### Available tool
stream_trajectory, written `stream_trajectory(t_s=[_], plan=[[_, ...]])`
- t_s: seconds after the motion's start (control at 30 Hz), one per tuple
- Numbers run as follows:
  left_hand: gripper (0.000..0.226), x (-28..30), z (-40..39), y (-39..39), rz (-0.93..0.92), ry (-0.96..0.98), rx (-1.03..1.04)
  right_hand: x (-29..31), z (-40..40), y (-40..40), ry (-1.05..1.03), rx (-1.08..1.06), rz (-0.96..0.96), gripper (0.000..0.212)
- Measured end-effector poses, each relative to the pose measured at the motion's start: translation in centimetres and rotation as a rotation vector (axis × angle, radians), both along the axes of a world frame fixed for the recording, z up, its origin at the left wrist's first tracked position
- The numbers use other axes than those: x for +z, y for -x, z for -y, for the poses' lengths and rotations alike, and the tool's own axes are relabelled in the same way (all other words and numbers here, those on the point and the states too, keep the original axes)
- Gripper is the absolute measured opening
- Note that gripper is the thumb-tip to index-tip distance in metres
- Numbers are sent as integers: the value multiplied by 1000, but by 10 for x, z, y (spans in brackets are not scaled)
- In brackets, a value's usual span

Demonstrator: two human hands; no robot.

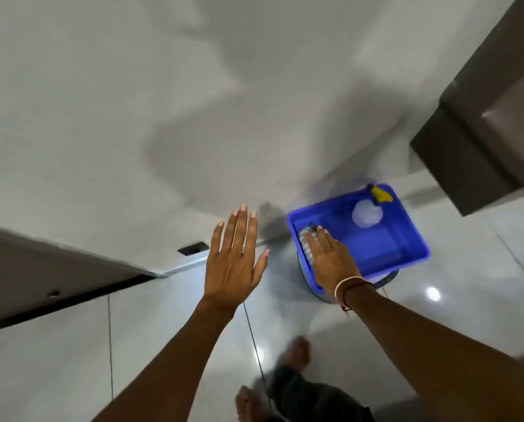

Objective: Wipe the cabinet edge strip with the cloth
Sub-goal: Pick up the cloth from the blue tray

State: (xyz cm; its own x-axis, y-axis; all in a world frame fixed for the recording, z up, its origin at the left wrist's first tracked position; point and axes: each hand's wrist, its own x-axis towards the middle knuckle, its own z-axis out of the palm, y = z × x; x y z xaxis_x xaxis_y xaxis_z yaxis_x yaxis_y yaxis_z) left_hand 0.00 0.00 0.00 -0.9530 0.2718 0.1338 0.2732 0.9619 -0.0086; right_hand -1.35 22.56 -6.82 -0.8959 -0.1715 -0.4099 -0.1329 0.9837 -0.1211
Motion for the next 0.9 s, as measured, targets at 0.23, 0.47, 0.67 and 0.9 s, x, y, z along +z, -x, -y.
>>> stream_trajectory(t_s=[0.23,0.47,0.67,0.9], plan=[[69,-178,-1,64,171,125,-166,-180,-24,64,186,-289,3,65],[69,-268,17,106,203,255,-286,-278,-27,94,84,-345,-8,76],[61,-298,74,127,163,416,-630,-272,-5,115,300,-819,-222,59],[58,-340,129,164,21,608,-853,-274,179,61,1156,-1592,-1265,58]])
